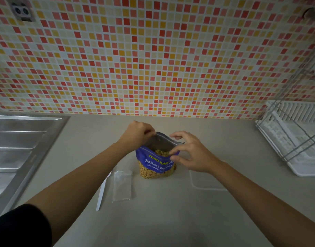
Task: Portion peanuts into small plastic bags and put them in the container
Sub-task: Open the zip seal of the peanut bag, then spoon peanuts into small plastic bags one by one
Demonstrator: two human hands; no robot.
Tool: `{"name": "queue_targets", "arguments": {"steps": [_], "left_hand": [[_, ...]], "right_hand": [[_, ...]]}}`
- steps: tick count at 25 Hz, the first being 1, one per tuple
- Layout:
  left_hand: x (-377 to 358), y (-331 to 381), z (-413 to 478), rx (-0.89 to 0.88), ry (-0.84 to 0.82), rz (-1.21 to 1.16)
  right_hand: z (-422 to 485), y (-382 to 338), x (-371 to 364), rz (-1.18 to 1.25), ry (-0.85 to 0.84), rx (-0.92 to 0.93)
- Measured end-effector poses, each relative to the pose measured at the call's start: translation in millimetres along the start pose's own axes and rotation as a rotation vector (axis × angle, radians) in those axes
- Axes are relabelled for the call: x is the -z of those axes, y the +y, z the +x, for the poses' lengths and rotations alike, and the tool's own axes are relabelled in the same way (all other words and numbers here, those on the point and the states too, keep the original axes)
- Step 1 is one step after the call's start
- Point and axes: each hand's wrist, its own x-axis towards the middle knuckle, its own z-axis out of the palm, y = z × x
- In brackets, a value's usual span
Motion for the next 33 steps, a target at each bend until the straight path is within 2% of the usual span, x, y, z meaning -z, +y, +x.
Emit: {"name": "queue_targets", "arguments": {"steps": [3,5,7,10,13,17,22,24,26,28,30,33], "left_hand": [[6,-18,-26,0.089,-0.14,-0.486],[3,-32,-49,0.143,-0.225,-0.679],[-4,-43,-59,0.116,-0.179,-0.542],[-10,-43,-54,0.048,0.024,-0.265],[-10,-42,-51,0.063,0.056,-0.246],[-12,-43,-51,0.049,0.044,-0.223],[-15,-37,-48,0.075,0.05,-0.249],[-17,-34,-58,0.172,0.104,-0.413],[-24,-36,-75,0.328,0.219,-0.575],[-41,-44,-98,0.47,0.277,-0.481],[-61,-52,-121,0.572,0.183,-0.345],[-84,-57,-146,0.692,0.021,-0.206]], "right_hand": [[-7,13,-9,0.393,0.079,-0.275],[-11,23,-17,0.485,0.095,-0.366],[-8,27,-22,0.447,0.134,-0.374],[1,26,-24,0.405,0.241,-0.385],[2,30,-26,0.394,0.297,-0.39],[-1,32,-26,0.387,0.236,-0.354],[2,26,-32,0.357,0.263,-0.346],[-8,19,-41,0.307,0.386,-0.336],[-26,6,-56,0.231,0.63,-0.287],[-48,-11,-81,0.158,0.743,-0.215],[-67,-22,-111,0.136,0.645,-0.156],[-84,-27,-157,0.147,0.256,-0.194]]}}
